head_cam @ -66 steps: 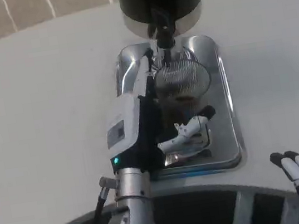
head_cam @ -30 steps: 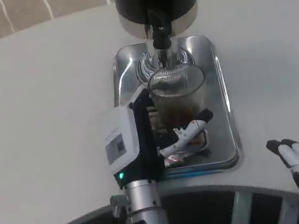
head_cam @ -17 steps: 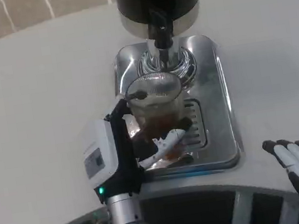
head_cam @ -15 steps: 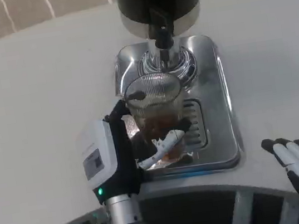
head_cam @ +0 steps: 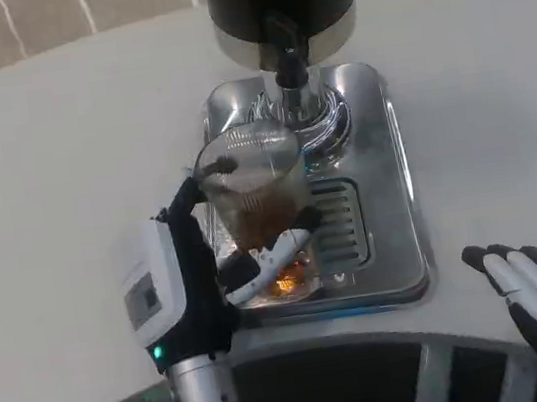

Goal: Grasp the cup under the faucet to collect the drink, then remove the cup.

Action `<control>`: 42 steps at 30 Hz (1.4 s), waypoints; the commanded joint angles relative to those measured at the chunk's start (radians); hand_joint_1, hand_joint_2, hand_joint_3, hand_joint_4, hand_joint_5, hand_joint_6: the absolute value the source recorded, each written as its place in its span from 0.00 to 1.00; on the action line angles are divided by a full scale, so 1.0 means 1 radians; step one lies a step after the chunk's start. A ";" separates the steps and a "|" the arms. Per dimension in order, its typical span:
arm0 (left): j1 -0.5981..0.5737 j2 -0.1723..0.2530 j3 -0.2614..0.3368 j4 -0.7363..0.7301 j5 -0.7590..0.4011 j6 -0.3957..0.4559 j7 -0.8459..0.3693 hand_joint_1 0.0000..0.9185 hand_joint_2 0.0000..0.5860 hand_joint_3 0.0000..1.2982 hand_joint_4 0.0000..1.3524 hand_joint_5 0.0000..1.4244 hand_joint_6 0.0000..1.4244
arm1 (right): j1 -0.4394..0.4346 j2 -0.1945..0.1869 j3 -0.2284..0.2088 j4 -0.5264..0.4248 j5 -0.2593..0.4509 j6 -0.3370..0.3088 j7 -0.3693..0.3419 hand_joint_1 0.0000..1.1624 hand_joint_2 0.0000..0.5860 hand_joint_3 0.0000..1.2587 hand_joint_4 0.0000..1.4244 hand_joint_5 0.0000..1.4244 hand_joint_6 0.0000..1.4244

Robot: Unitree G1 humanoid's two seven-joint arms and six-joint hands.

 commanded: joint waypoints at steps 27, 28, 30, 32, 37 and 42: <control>0.355 0.067 0.052 -0.549 0.076 0.017 -0.126 0.78 0.12 0.87 0.92 0.96 1.00 | -0.148 -0.053 0.054 0.094 -0.061 -0.029 -0.058 0.66 0.57 0.00 0.00 0.00 0.00; 0.367 0.070 0.049 -0.565 0.080 0.013 -0.134 0.78 0.12 0.87 0.92 0.96 1.00 | -0.148 -0.057 0.053 0.090 -0.060 -0.034 -0.061 0.66 0.57 0.00 0.00 0.00 0.00; 0.390 0.073 0.047 -0.597 0.085 0.006 -0.152 0.78 0.12 0.87 0.92 0.96 1.00 | -0.143 -0.066 0.046 0.082 -0.060 -0.043 -0.067 0.65 0.57 0.00 0.00 0.00 0.00; 0.410 0.073 0.049 -0.623 0.086 0.003 -0.170 0.78 0.12 0.87 0.92 0.96 1.00 | -0.128 -0.075 0.034 0.070 -0.062 -0.061 -0.086 0.65 0.57 0.00 0.00 0.00 0.00; 0.461 0.071 0.043 -0.689 0.089 -0.014 -0.208 0.78 0.12 0.87 0.92 0.96 1.00 | -0.097 -0.074 0.013 0.053 -0.069 -0.084 -0.122 0.65 0.58 0.00 0.00 0.00 0.00; 0.506 0.056 0.029 -0.752 0.086 -0.034 -0.238 0.78 0.12 0.87 0.92 0.96 1.00 | -0.092 -0.077 -0.002 0.044 -0.070 -0.094 -0.134 0.65 0.58 0.00 0.00 0.00 0.00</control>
